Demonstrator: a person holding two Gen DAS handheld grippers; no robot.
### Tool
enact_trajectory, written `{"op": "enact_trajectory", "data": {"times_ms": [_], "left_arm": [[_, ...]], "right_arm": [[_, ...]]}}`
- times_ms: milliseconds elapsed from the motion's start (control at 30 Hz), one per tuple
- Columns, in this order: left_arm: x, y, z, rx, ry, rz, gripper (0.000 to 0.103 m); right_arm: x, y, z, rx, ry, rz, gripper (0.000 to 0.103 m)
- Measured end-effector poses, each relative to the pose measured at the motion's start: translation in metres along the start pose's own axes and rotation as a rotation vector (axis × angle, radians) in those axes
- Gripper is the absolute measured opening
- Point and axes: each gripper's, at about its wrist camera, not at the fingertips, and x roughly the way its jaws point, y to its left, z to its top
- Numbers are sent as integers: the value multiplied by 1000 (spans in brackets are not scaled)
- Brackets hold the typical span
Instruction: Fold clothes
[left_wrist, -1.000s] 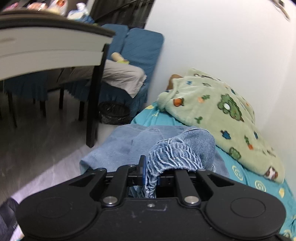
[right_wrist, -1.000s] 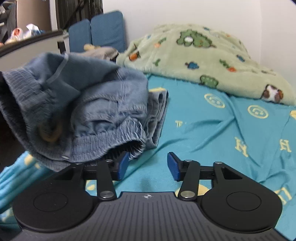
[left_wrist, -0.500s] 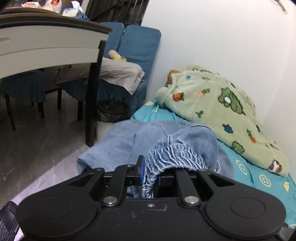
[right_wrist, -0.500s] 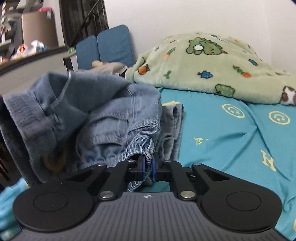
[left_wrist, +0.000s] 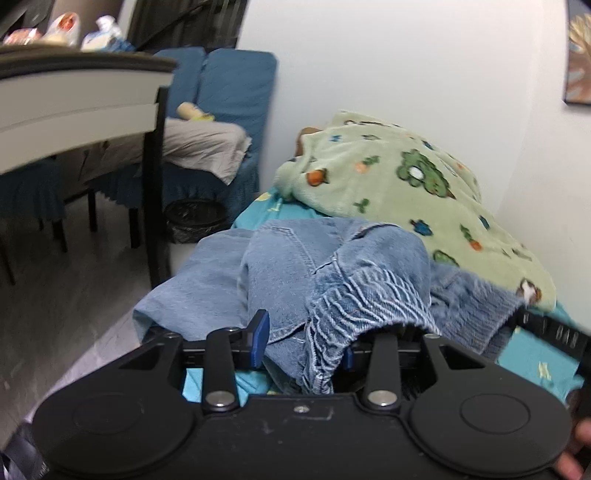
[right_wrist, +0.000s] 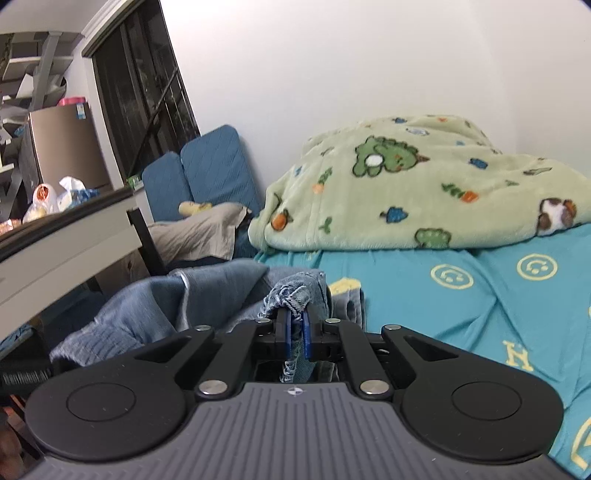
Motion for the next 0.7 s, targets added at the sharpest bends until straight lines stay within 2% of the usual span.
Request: {"op": "enact_trajectory", "data": {"times_ms": [167,300,400,567,700], "left_arm": [[-7,-22,-8,119,-29,-23,43],[-7,-35,-15,186,-43,-56,43],[-1,-37,-18,197,-46,-54,42],[5,-34,-16,179,-69,-68,32],[7,-35,-13,178,-108,-85,31]], "right_arm": [[-2,1,3,-13,-1,-17,6],[0,2,1,-31,7,-6,7],[1,1,0,-29,9,-7,7],[5,-3,-5,-22,50,-23,7],[6,-6,-7,-20,78,-42,6]]}}
